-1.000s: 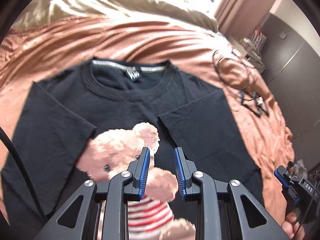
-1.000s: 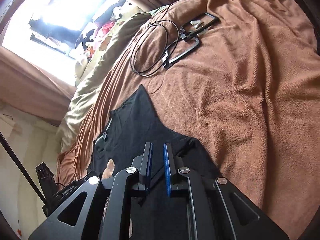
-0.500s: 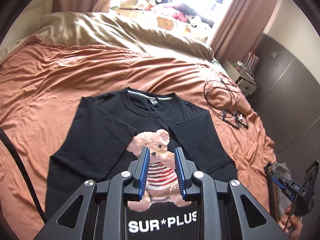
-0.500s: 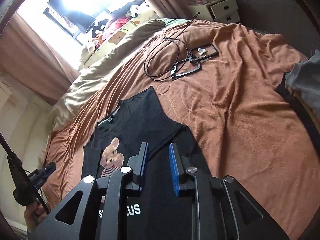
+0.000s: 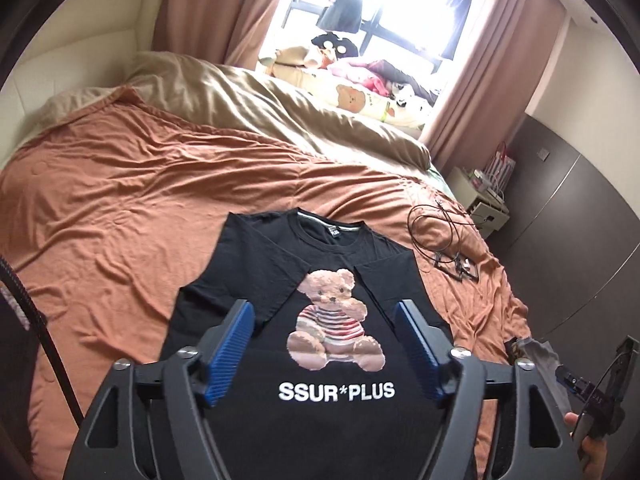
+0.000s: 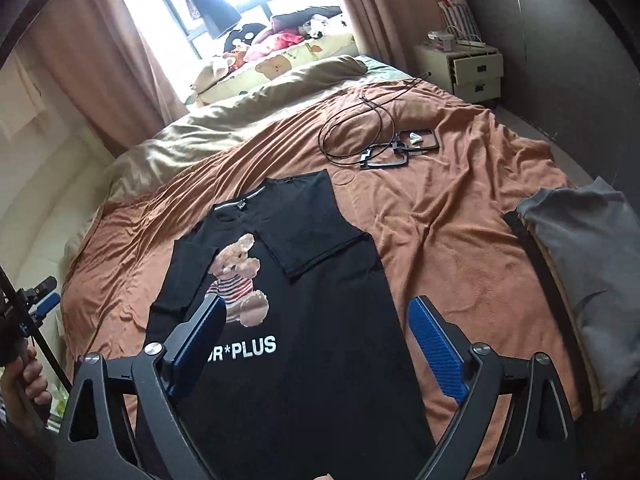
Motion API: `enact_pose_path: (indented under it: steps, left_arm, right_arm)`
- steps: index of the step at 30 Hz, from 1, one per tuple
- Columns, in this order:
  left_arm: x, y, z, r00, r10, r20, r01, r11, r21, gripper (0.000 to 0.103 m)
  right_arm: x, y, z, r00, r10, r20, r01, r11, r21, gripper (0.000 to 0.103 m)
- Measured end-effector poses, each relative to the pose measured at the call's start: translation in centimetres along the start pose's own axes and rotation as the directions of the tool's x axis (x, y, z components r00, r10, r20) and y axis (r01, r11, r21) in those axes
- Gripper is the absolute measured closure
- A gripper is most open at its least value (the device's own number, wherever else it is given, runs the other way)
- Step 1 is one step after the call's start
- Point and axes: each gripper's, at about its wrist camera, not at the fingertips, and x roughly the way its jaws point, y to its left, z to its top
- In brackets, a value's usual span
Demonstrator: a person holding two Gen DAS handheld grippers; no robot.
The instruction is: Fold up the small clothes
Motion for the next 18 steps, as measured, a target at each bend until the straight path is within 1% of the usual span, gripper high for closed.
enact_pose_path:
  steps: [1, 2, 3, 4, 5, 8, 11, 14, 15, 17, 18]
  left_arm:
    - [-0.9, 0.1, -0.4, 1.000, -0.003, 0.005, 0.003, 1.000, 0.008, 0.020]
    - [-1.8, 0.2, -0.7, 1.000, -0.002, 0.010, 0.001, 1.000, 0.015, 0.019]
    - [-2.7, 0.3, -1.2, 1.000, -0.004, 0.015, 0.004, 1.000, 0.019, 0.015]
    - [-3.5, 0.4, -1.6, 1.000, -0.010, 0.018, 0.009, 1.000, 0.020, 0.010]
    - [-4.4, 0.6, -2.0, 1.000, -0.018, 0.021, 0.017, 1.000, 0.017, 0.008]
    - [-7.2, 0.9, -3.4, 0.999, -0.029, 0.036, 0.028, 0.999, 0.029, 0.008]
    - [-9.8, 1.1, -4.8, 0.998, -0.031, 0.058, 0.027, 0.998, 0.061, 0.008]
    - [-12.1, 1.1, -6.1, 0.997, -0.020, 0.070, 0.013, 0.995, 0.097, 0.008]
    - [-13.0, 1.3, -6.5, 0.996, -0.021, 0.082, 0.012, 0.994, 0.105, 0.008]
    - [-14.6, 1.5, -7.5, 0.994, -0.026, 0.106, 0.013, 0.993, 0.118, 0.005]
    - [-15.3, 1.6, -8.0, 0.993, -0.027, 0.114, 0.013, 0.992, 0.123, 0.000]
  right_arm:
    - [-0.9, 0.4, -0.5, 1.000, -0.002, 0.004, 0.002, 1.000, -0.017, 0.001]
    - [-1.7, 0.7, -1.0, 1.000, -0.004, 0.011, 0.004, 0.999, -0.037, 0.000]
    - [-2.4, 0.8, -1.1, 1.000, -0.012, 0.021, 0.013, 0.999, -0.052, 0.000]
    - [-3.1, 1.0, -1.6, 0.999, -0.041, 0.032, 0.043, 0.997, -0.069, 0.000]
    - [-3.7, 1.3, -2.1, 0.997, -0.063, 0.033, 0.066, 0.994, -0.086, 0.000]
    - [-5.8, 1.7, -3.6, 0.996, -0.072, 0.057, 0.078, 0.991, -0.110, 0.000]
    - [-8.1, 1.9, -5.1, 0.995, -0.046, 0.087, 0.057, 0.991, -0.123, 0.000]
    - [-10.6, 2.2, -6.8, 0.988, -0.060, 0.145, 0.084, 0.983, -0.163, 0.000]
    - [-10.9, 2.0, -7.3, 0.986, -0.062, 0.155, 0.088, 0.981, -0.170, 0.000]
    - [-11.9, 1.9, -8.5, 0.986, -0.040, 0.164, 0.070, 0.981, -0.182, 0.000]
    - [-12.3, 1.7, -9.0, 0.987, -0.021, 0.160, 0.052, 0.981, -0.188, 0.000]
